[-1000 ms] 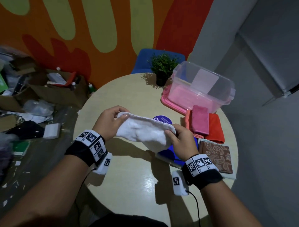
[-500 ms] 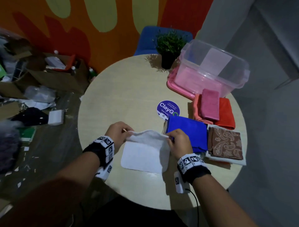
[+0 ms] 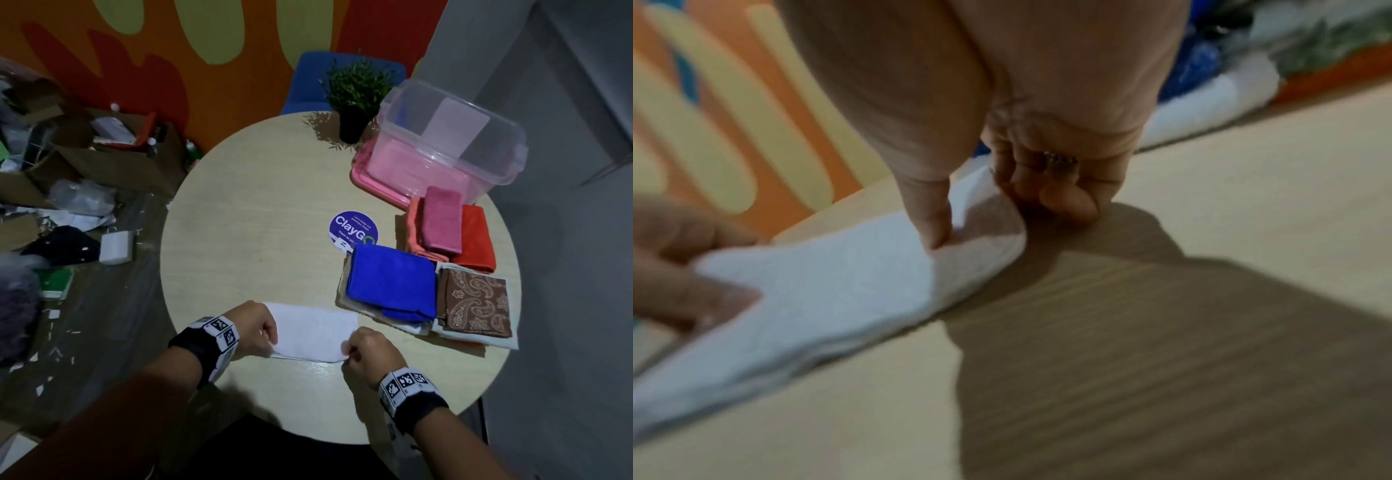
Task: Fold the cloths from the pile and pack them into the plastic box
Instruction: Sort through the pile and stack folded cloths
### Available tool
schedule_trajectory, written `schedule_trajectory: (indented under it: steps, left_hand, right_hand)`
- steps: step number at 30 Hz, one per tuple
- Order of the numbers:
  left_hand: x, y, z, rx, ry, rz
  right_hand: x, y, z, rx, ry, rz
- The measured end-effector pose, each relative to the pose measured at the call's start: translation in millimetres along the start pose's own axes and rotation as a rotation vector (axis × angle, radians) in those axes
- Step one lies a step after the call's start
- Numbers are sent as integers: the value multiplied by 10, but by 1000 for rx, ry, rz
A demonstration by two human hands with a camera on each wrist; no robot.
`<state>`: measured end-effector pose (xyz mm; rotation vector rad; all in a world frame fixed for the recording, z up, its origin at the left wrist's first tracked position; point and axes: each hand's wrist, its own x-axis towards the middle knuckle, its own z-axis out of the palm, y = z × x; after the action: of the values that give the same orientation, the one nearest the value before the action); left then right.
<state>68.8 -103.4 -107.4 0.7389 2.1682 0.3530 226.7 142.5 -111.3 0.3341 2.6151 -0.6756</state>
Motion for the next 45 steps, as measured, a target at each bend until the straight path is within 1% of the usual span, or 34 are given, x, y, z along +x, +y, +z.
schedule_trajectory:
  steps: [1,2,3,4,5,8,10,11,13,15,18,20,22,24,25,26,28,30,31,32,33,35,38,39,40,42,43,44,45]
  left_hand:
    - [1,2,5,-24,45,-15]
    - [15,-5,8,-47,139,-22]
    - [38,-13,7,-47,253,-31]
    - [70,-21,0,-24,337,-44]
    - [99,-16,-4,15,350,-79]
    - [160,47,18,117,208,-206]
    - [182,70,61,130,163,-239]
    - [168,85,68,109,147,-244]
    - [139,87,93,-60,162,-229]
    - [102,101,114,-287,237,-206]
    - [39,127,108,-614,381,-186]
    - [31,99,75,-779,386,-188]
    - [42,72,51,-783,379,-208]
    - [29,141,-4,-634,395,-200]
    - [25,206,-27,-595,405,-185]
    - [17,288,-47,-610,403,-166]
    - [-19,471,-76,-770,366,-111]
    - [-78,645,-101,-980,277,-27]
    - [-115,730,-120,-1055,250,8]
    - [-153,808,-136,-1091,265,42]
    - [-192,884,-155,-1108,306,77]
    - [-186,987,-166,-1140,365,111]
    - [-114,1141,-190,-1210,333,115]
    - [-93,1222,-203,-1242,302,118]
    - [-64,1309,-214,-1269,280,121]
    - [8,1501,-225,-1307,232,137]
    - [49,1609,-228,-1316,208,138]
    - [112,1720,-218,-1295,185,138]
    - [189,1816,-190,-1254,165,135]
  right_hand:
    - [3,-18,-6,-11,10,48]
    - [22,-25,-11,1,41,109]
    - [48,-34,-16,29,78,180]
    - [84,-51,-20,64,114,249]
    - [112,-74,-21,98,131,307]
    - [237,-140,62,184,114,382]
    - [312,-172,119,247,89,421]
    - [338,-190,128,267,76,442]
    - [354,-228,121,337,90,464]
    - [326,-256,97,435,154,453]
    - [264,-281,64,535,206,341]
    - [227,-292,14,653,245,301]
    - [194,-308,-48,753,298,283]
    - [170,-380,-117,787,346,227]
    - [156,-442,-163,796,356,185]
    - [138,-527,-213,799,353,140]
    - [93,-729,-320,830,286,14]
    - [38,-908,-413,866,179,-115]
    - [19,-950,-454,865,161,-163]
    - [2,-961,-503,853,176,-188]
    - [-19,-947,-556,845,214,-197]
    - [-54,-838,-636,844,349,-152]
    - [-103,-562,-757,833,578,-41]
    - [-123,-471,-806,834,613,7]
    - [-134,-385,-857,865,595,59]
    - [-169,-246,-962,1037,449,129]
    - [-192,-182,-1016,1125,399,147]
    - [-205,-89,-1051,1152,405,160]
    - [-233,6,-1094,1123,449,173]
